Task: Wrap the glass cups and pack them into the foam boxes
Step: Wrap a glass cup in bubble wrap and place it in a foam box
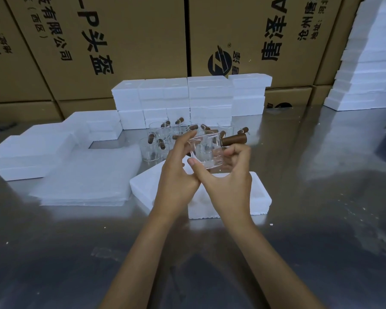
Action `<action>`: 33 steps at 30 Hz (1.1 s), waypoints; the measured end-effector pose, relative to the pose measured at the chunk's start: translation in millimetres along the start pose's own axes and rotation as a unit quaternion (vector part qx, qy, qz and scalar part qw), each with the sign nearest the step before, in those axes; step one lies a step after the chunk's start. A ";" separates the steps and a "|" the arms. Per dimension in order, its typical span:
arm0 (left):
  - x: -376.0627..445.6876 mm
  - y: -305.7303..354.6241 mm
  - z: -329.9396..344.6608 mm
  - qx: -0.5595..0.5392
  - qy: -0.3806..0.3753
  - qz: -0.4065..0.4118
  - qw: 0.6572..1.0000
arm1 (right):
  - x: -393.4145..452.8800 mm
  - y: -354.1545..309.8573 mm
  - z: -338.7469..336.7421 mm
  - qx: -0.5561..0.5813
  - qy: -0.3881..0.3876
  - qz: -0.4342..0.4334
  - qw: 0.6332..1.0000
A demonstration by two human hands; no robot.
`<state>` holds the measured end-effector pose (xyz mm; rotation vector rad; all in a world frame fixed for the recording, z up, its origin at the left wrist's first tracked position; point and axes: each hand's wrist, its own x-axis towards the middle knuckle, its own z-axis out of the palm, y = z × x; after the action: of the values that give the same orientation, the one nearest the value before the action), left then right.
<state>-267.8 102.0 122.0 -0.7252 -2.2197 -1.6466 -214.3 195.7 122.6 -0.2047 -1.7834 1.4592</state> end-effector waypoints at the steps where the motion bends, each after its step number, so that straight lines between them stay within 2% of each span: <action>1: -0.1 1.4 -0.3 -0.003 0.002 0.000 1.000 | 2.1 -0.8 -1.6 0.046 -0.018 0.032 0.998; 3: 0.4 4.1 -2.2 -0.020 0.006 0.005 1.000 | 8.7 -3.2 -5.7 0.186 -0.058 0.114 0.974; 5: 1.4 5.3 -5.1 -0.023 0.005 0.014 1.000 | 14.3 -4.7 -8.6 0.308 -0.097 0.171 0.931; 7: 2.4 4.9 -7.1 -0.005 0.002 0.026 1.000 | 17.1 -5.1 -10.9 0.380 -0.138 0.212 0.890; 9: 3.0 4.2 -8.2 0.009 0.003 0.032 0.999 | 18.1 -3.7 -11.1 0.404 -0.160 0.246 0.866; 10: 3.1 3.6 -9.0 0.014 0.006 0.035 0.999 | 17.7 -3.0 -10.1 0.397 -0.160 0.252 0.868; 11: 2.9 2.9 -9.8 0.020 0.010 0.040 0.999 | 16.7 -3.0 -8.8 0.367 -0.150 0.241 0.886; 14: 0.4 2.4 -10.4 0.048 0.030 0.053 0.997 | 10.3 -1.1 -5.0 0.160 -0.095 0.107 0.977; 16: -1.7 4.4 -8.0 0.063 0.041 0.052 0.996 | 6.2 1.3 -3.5 0.082 -0.069 0.043 0.993; 17: -2.3 6.1 -6.7 0.069 0.047 0.050 0.995 | 6.7 1.3 -4.0 0.102 -0.068 0.052 0.991; 19: -2.0 8.5 -5.2 0.057 0.060 0.035 0.996 | 12.9 -0.2 -7.1 0.220 -0.084 0.127 0.964; 22: 0.8 10.2 -8.6 -0.002 0.063 -0.030 0.998 | 21.1 -3.6 -13.0 0.411 -0.122 0.251 0.868; 24: 2.2 10.4 -11.2 -0.027 0.028 -0.045 0.998 | 22.6 -5.1 -15.4 0.472 -0.154 0.284 0.820; 27: 3.1 8.4 -12.0 -0.040 -0.015 -0.015 0.999 | 18.6 -7.3 -16.3 0.500 -0.189 0.306 0.788; 29: 3.8 6.5 -11.5 -0.049 -0.015 -0.001 0.999 | 18.5 -8.2 -16.5 0.488 -0.190 0.324 0.788; 30: 4.2 5.2 -10.7 -0.049 -0.009 0.004 0.999 | 19.0 -7.8 -16.1 0.475 -0.184 0.320 0.799; 31: 4.2 4.5 -9.8 -0.046 0.003 0.009 0.999 | 19.2 -7.7 -14.9 0.445 -0.174 0.301 0.825; 33: 3.4 3.8 -8.3 -0.032 0.038 0.016 0.999 | 18.7 -4.7 -12.3 0.299 -0.144 0.216 0.918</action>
<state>-269.2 95.7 129.3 -0.6985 -2.1017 -1.7085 -217.0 214.3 135.7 -0.0670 -1.4680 2.3891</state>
